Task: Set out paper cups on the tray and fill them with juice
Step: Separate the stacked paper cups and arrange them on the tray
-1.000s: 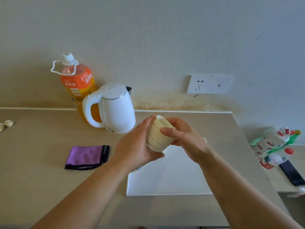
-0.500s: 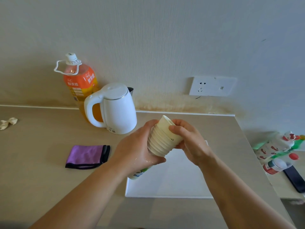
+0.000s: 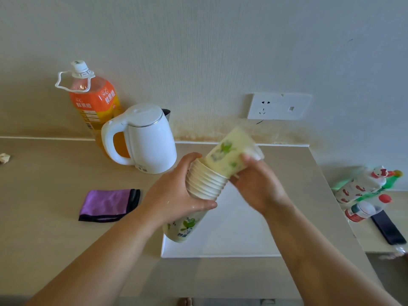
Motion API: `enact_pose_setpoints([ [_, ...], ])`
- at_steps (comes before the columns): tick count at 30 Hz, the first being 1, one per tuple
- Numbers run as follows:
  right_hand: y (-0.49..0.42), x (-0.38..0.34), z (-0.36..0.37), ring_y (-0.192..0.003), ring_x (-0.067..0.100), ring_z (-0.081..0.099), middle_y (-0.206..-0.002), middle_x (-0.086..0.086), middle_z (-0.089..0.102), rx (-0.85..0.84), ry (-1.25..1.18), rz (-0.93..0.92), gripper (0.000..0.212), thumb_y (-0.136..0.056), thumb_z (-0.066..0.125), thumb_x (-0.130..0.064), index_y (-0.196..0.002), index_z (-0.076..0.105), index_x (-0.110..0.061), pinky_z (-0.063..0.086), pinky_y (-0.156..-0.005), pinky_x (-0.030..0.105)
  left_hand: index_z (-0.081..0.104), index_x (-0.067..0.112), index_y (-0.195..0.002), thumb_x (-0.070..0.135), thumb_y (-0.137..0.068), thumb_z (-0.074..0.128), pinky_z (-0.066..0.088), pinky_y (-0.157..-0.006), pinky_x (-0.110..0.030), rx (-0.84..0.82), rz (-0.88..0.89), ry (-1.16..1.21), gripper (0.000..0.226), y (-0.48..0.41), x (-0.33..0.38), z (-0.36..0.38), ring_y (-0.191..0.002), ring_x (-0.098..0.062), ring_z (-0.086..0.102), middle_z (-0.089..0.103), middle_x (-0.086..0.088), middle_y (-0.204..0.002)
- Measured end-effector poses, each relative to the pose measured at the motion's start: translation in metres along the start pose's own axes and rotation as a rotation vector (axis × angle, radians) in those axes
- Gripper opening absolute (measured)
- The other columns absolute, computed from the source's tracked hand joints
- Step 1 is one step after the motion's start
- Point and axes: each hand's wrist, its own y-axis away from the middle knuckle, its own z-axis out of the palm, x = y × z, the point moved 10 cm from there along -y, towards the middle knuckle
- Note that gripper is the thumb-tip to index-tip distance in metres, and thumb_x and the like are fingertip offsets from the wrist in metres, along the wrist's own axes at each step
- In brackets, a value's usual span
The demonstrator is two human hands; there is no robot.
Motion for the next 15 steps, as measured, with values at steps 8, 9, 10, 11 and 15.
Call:
enact_pose_setpoints([
  [8,-0.001,0.019,-0.132,-0.098,0.017,0.065,-0.106,0.004,0.068,0.432,0.629,-0.003,0.056,-0.064,0.083,-0.019,-0.114,0.057,-0.016,0.050,-0.081,0.032,0.027,0.050,-0.124,0.038,-0.056,0.090,0.044,-0.078,-0.019,0.124,-0.135,0.171,0.094,-0.002,-0.032,-0.020,-0.099,0.005,0.054,0.052,0.023,-0.106],
  [9,0.000,0.030,-0.140,-0.100,0.018,0.063,-0.106,0.001,0.066,0.456,0.697,0.036,0.053,-0.064,0.085,-0.018,-0.109,0.057,-0.024,0.050,-0.081,0.032,0.027,0.048,-0.126,0.037,-0.057,0.089,0.043,-0.077,-0.019,0.130,-0.144,0.179,0.093,-0.002,-0.034,-0.021,-0.099,0.006,0.053,0.051,0.024,-0.107],
  [10,0.000,0.037,-0.146,-0.101,0.018,0.062,-0.104,-0.003,0.066,0.471,0.754,0.059,0.052,-0.063,0.087,-0.020,-0.102,0.055,-0.032,0.051,-0.082,0.032,0.028,0.047,-0.129,0.036,-0.058,0.088,0.043,-0.077,-0.019,0.135,-0.154,0.183,0.093,-0.003,-0.036,-0.022,-0.099,0.007,0.052,0.051,0.024,-0.107],
  [11,0.000,0.041,-0.152,-0.097,0.017,0.063,-0.098,-0.006,0.066,0.487,0.813,0.064,0.051,-0.058,0.088,-0.027,-0.097,0.056,-0.034,0.053,-0.081,0.034,0.028,0.045,-0.132,0.036,-0.059,0.087,0.042,-0.076,-0.019,0.140,-0.162,0.183,0.095,-0.002,-0.038,-0.023,-0.098,0.007,0.052,0.051,0.024,-0.107],
  [15,-0.005,0.056,-0.145,-0.087,0.014,0.066,-0.089,-0.005,0.070,0.446,0.924,0.080,0.051,-0.056,0.089,-0.029,-0.101,0.064,-0.028,0.055,-0.071,0.023,0.027,0.042,-0.135,0.035,-0.060,0.086,0.040,-0.075,-0.013,0.143,-0.176,0.183,0.096,-0.001,-0.043,-0.024,-0.099,0.008,0.051,0.050,0.024,-0.107],
])
